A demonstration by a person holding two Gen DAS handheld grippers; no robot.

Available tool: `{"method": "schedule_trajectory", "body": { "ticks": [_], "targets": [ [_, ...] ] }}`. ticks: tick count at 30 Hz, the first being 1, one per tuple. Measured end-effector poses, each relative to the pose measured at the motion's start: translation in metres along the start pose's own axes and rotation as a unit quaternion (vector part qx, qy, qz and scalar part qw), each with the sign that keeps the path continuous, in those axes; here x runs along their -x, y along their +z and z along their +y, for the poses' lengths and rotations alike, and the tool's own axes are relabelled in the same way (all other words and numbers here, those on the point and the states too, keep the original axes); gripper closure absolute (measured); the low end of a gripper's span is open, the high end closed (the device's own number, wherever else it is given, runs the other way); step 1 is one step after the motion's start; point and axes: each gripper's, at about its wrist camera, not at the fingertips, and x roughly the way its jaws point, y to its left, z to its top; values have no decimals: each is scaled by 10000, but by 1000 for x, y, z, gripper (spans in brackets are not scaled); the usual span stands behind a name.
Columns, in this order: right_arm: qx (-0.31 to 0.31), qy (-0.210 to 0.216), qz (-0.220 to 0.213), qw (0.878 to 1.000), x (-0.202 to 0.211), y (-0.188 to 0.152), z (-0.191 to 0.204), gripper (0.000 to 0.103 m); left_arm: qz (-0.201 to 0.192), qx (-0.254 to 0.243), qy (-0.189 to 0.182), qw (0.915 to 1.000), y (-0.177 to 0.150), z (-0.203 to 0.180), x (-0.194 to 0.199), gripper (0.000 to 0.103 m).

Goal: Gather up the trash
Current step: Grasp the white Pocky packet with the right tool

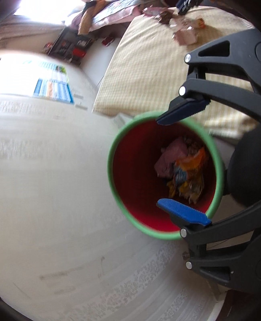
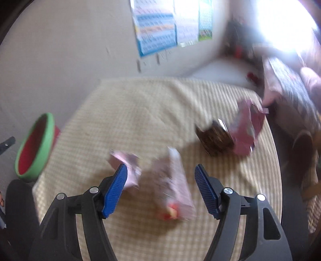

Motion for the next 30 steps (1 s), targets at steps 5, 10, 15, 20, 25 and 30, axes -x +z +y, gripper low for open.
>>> {"method": "schedule_trajectory", "body": {
  "ticks": [5, 10, 15, 20, 25, 30],
  "targets": [
    [-530, 431, 270, 9973, -27, -12, -31, 39, 301, -121, -674, 9972, -11, -59, 0, 30],
    [-513, 817, 305, 9949, -28, -20, -34, 69, 644, -444, -1253, 9890, -28, -130, -3, 30],
    [-748, 929, 13, 9929, -11, -19, -50, 70, 868, -871, -1552, 9802, -40, -189, -8, 30],
    [-861, 979, -39, 9915, -2, -19, -59, 69, 1027, -1110, -1634, 9749, -44, -223, -16, 30],
    [-815, 910, -172, 9924, 4, -17, -63, 69, 1143, -1283, -1703, 9703, -49, -250, -25, 30],
    [-789, 779, -305, 9934, 14, -19, -67, 69, 1227, -1386, -1728, 9674, -53, -265, -31, 30]
  ]
}}
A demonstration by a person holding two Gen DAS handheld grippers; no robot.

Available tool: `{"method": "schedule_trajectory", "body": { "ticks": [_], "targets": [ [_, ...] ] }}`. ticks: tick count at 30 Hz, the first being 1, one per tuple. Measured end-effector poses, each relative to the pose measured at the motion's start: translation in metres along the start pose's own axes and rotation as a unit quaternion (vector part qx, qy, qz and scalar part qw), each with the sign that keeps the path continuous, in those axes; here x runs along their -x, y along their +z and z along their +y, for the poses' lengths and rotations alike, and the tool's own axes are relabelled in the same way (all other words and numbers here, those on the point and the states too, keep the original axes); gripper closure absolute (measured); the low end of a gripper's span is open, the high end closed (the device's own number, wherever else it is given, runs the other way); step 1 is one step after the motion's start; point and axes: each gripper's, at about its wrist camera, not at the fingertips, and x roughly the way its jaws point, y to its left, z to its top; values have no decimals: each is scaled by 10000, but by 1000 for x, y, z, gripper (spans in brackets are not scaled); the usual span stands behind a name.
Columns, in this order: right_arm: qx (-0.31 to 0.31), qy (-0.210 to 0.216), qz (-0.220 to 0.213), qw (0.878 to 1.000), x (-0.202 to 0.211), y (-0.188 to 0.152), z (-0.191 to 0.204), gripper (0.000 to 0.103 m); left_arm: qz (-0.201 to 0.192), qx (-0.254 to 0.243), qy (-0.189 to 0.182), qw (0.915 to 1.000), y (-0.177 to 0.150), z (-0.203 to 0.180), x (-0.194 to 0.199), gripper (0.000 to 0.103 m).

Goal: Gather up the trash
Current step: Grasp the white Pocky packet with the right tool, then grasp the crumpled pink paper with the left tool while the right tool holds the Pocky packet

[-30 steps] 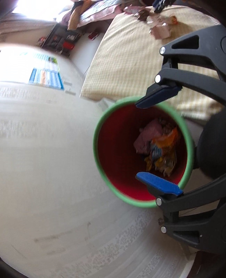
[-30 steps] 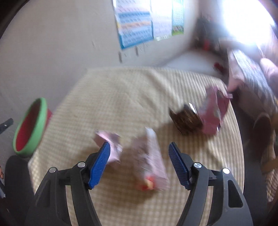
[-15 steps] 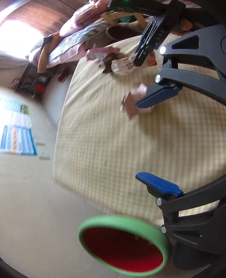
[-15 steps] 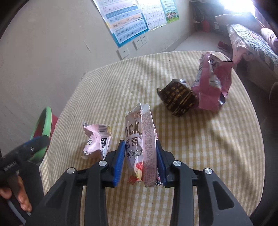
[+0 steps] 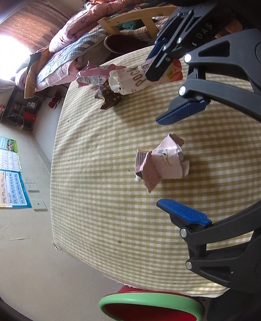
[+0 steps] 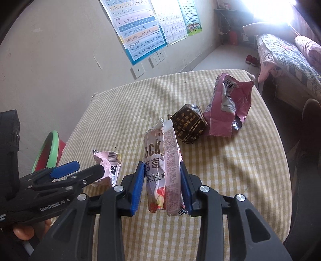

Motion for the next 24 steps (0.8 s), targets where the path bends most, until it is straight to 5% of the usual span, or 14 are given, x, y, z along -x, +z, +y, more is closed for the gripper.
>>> {"method": "schedule_trajectory", "body": {
  "ticks": [15, 24],
  "targets": [
    [-51, 101, -89, 9999, 5, 4, -5, 69, 218, -26, 90, 9997, 0, -1, -16, 30],
    [-74, 155, -82, 9998, 4, 4, -6, 69, 251, -100, 80, 9996, 2, -2, -19, 45]
  ]
}}
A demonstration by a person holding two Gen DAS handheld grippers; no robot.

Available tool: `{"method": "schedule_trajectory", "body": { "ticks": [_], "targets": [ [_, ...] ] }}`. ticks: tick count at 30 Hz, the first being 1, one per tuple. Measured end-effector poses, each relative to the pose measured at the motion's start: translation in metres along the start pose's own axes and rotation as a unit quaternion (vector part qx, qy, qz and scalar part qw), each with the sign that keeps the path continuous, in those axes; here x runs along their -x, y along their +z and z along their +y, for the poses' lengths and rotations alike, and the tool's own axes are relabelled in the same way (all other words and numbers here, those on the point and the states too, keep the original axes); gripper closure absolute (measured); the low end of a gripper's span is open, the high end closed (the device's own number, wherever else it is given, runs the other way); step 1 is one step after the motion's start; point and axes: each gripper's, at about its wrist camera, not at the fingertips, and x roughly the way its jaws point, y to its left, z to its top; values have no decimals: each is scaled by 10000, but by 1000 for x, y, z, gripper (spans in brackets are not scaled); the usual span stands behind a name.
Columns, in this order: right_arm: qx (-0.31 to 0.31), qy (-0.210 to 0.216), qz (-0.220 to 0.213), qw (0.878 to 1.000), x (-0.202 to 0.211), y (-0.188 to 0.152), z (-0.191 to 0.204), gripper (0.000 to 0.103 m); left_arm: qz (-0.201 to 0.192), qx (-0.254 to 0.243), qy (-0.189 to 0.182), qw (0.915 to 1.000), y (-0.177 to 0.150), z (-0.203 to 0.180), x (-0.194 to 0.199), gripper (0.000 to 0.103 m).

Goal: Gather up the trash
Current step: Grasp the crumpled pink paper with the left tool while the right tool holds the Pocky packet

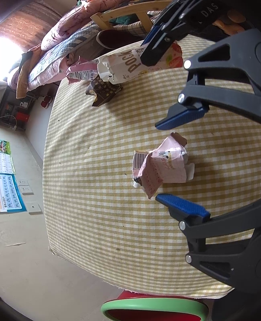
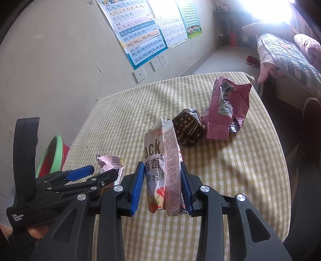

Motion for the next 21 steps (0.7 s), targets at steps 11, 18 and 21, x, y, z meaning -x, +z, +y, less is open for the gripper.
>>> {"method": "schedule_trajectory", "body": {
  "ticks": [11, 18, 21],
  "targets": [
    [-5, 16, 136, 9999, -7, -2, 3, 69, 17, 75, -45, 10000, -7, 10, 2, 65],
    [-25, 35, 227, 9997, -11, -4, 4, 69, -65, 304, 31, 9995, -14, 25, 5, 65],
    [-44, 22, 234, 9997, -12, -4, 4, 68, -99, 348, 7, 9993, -12, 28, 6, 60]
  ]
}}
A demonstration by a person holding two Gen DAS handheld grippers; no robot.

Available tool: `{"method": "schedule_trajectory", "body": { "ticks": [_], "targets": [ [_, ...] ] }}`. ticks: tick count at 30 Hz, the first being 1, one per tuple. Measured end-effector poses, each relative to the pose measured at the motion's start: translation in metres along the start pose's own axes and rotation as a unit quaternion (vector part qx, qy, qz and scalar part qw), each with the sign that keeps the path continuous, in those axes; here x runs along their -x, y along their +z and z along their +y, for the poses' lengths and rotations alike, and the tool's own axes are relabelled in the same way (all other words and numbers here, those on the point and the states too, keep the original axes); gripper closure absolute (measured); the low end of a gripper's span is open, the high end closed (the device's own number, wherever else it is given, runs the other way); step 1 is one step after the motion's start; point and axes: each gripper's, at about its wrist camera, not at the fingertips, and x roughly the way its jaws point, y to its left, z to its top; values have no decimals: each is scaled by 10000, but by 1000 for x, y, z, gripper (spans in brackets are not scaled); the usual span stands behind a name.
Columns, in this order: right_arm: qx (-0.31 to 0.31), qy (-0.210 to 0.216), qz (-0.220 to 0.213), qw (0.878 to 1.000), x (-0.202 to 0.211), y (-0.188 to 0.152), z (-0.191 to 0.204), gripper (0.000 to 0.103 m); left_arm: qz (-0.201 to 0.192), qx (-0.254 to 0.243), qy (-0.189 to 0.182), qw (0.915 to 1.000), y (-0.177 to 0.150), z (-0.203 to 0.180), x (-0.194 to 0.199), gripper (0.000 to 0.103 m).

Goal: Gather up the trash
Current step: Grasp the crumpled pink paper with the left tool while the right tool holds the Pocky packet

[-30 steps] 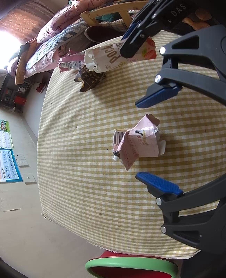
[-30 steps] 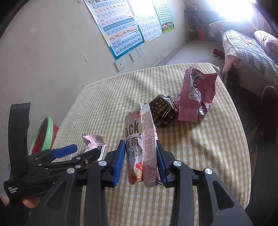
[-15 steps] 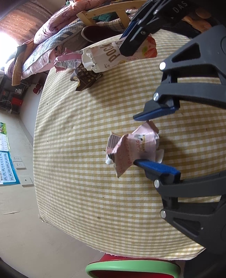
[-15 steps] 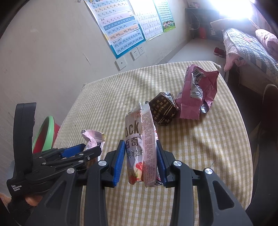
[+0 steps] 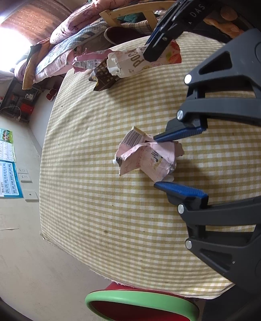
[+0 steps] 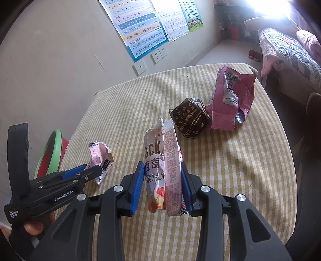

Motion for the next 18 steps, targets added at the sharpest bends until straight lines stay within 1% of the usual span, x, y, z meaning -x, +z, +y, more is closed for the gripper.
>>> {"method": "schedule_trajectory", "body": {
  "ticks": [1, 3, 5, 7, 8, 9, 10, 12, 14, 16, 17, 18],
  "targets": [
    [-11, 1, 2, 10000, 0, 0, 0, 68, -44, -30, -19, 10000, 0, -1, 2, 57],
    [-26, 12, 24, 10000, -1, -1, -1, 68, -167, -152, -36, 9997, -1, -3, 7, 40],
    [-15, 21, 52, 10000, -3, -1, 0, 68, -268, -267, 2, 9993, -2, -5, 11, 30],
    [-14, 32, 71, 10000, -4, -2, 0, 68, -486, -335, 20, 9983, -2, -5, 16, 28],
    [-16, 36, 77, 10000, -4, -2, 0, 68, -637, -389, 65, 9972, -1, -6, 20, 25],
    [-19, 40, 84, 10000, -4, -1, -1, 68, -782, -464, 119, 9958, 0, -7, 22, 24],
    [-24, 48, 96, 9999, -5, -1, -1, 68, -845, -546, 156, 9948, 2, -8, 22, 24],
    [-29, 61, 113, 9999, -7, -1, -1, 68, -795, -742, 189, 9939, 6, -11, 17, 24],
    [-27, 75, 130, 9999, -8, -1, -1, 68, -780, -836, 166, 9933, 10, -14, 13, 24],
    [-24, 87, 149, 9998, -9, -1, -1, 68, -611, -926, 81, 9938, 13, -17, 6, 24],
    [-30, 89, 162, 9998, -10, -1, -1, 68, -513, -969, 100, 9939, 13, -18, 1, 26],
    [-38, 91, 172, 9998, -11, -1, -1, 68, -381, -1019, 104, 9940, 15, -20, -5, 32]
  ]
}}
